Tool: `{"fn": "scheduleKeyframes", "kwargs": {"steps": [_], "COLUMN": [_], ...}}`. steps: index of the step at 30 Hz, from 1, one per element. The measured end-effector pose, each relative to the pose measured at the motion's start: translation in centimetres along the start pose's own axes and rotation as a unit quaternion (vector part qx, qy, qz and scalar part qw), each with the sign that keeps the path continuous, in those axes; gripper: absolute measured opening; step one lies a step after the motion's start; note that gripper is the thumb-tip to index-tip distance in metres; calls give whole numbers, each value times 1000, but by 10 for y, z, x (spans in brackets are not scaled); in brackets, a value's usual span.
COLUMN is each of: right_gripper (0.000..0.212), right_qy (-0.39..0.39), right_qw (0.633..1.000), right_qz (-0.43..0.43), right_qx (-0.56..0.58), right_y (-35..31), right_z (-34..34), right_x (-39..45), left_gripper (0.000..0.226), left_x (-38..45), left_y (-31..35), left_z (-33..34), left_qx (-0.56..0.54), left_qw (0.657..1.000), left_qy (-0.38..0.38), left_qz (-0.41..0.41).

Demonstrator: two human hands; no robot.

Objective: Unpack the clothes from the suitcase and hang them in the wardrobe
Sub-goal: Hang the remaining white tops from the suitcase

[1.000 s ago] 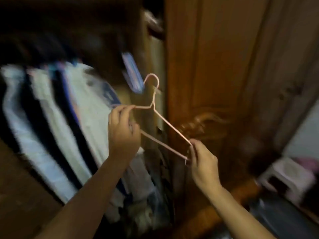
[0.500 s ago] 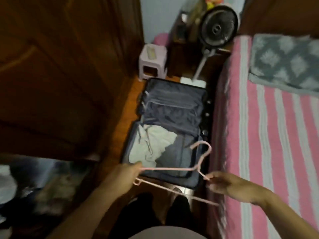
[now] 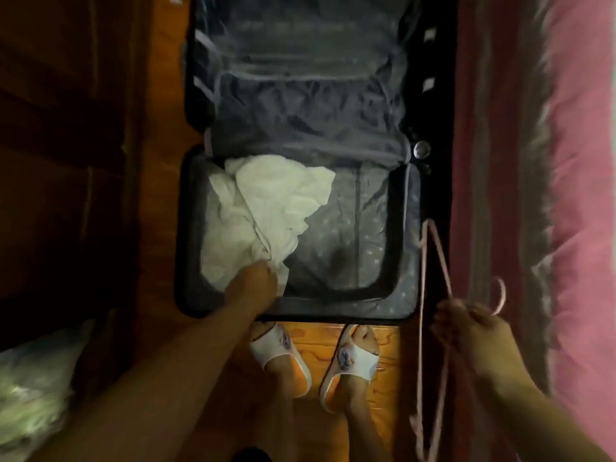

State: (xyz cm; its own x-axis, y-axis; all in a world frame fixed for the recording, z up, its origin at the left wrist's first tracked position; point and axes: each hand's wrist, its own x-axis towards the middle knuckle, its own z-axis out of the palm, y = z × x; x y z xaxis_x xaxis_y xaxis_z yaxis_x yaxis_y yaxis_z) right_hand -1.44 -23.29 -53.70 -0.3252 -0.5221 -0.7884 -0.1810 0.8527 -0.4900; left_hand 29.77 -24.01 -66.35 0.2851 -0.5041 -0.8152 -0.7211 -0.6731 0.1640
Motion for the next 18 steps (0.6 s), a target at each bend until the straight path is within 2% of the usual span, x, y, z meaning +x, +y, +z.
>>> {"fn": "scheduleKeyframes", "kwargs": {"steps": [3, 6, 9, 11, 13, 15, 18], "right_gripper": [24, 28, 29, 27, 26, 23, 15], "right_qy": [42, 47, 51, 54, 49, 42, 17], "right_qw": [998, 998, 997, 998, 999, 998, 993], "right_qz": [-17, -21, -29, -18, -17, -25, -60], "right_qx": [32, 39, 53, 41, -1, -40, -100], "right_y": [22, 49, 67, 68, 65, 50, 16], "right_z": [43, 73, 88, 88, 80, 70, 49], "right_x": [51, 86, 94, 85, 63, 35, -9], "left_gripper": [45, 55, 46, 43, 44, 43, 30], "left_x": [98, 169, 200, 183, 139, 81, -22], "left_y": [-7, -3, -2, -5, -11, -10, 13], "left_z": [35, 60, 71, 77, 81, 71, 19], "left_qx": [-36, -121, -102, -63, -79, -123, -253], "left_qw": [998, 984, 983, 985, 988, 985, 953], "left_qy": [6, 56, 110, 138, 127, 118, 155], "left_qz": [-57, -116, -107, -85, -43, 0, 55]}}
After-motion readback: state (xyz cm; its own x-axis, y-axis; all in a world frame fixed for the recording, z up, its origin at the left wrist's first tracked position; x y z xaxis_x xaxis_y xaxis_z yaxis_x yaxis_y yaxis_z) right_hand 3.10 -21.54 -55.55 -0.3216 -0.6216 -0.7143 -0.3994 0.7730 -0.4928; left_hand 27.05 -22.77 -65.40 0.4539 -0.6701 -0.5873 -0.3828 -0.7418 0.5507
